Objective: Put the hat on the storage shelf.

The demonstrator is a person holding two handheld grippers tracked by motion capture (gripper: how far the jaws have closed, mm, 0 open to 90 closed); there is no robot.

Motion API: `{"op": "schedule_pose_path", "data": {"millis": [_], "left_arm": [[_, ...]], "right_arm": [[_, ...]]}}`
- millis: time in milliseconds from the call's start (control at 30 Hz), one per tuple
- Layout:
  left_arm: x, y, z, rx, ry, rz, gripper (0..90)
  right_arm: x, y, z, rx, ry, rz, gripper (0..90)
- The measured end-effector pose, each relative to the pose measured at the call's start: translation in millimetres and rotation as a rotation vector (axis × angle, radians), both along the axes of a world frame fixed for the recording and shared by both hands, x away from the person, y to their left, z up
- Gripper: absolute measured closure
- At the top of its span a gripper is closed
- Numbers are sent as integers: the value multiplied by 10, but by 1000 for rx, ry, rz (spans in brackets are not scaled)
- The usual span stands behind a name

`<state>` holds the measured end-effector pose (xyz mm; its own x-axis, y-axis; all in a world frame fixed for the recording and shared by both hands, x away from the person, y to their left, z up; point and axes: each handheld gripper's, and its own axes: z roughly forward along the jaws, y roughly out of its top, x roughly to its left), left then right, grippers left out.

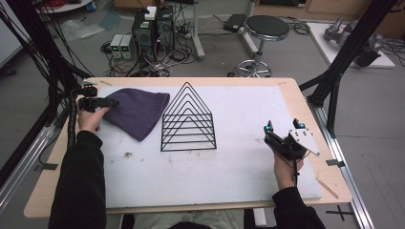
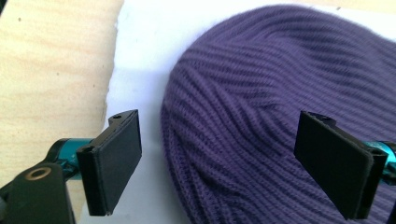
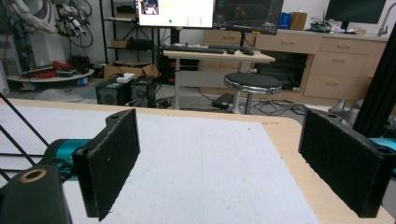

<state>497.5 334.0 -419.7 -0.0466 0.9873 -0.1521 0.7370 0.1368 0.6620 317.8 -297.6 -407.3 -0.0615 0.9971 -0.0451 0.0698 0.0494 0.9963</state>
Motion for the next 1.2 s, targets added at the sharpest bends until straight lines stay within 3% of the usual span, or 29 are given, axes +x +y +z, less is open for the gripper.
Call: {"op": "schedule_pose_path", "data": {"millis": [133, 333, 667, 767, 800, 833, 933, 1000, 1033, 1067, 1200], "left_arm": [[15, 5, -43, 3, 25, 7, 152], [36, 12, -103, -30, 49, 13, 153], [44, -14, -122, -7, 64, 24, 171], [38, -32, -106, -2, 62, 9, 294], [36, -36, -100, -7, 62, 0, 294], [35, -41, -96, -13, 62, -1, 367], [28, -15, -86, -36, 63, 5, 427], [22, 10, -81, -67, 60, 4, 656], [20, 26, -79, -101, 57, -2, 656], [20, 27, -79, -104, 58, -1, 684], [19, -7, -64, -82, 48, -1, 760]], "right_arm": [[1, 0, -1, 3, 2, 2, 119], [0, -1, -1, -6, -1, 4, 119], [-2, -2, -1, 1, 1, 3, 119], [-4, -7, 2, -2, -4, 1, 119], [-4, -7, 2, -2, -4, 1, 119], [-4, -10, 2, -3, -4, 0, 119], [-3, -10, 2, 0, -5, 0, 119], [-3, -8, 1, -3, -3, -1, 119], [-3, -8, 1, -3, -3, -1, 119], [-4, -7, 1, -2, -3, -1, 119], [-2, -9, 1, -3, -2, 0, 119]]}}
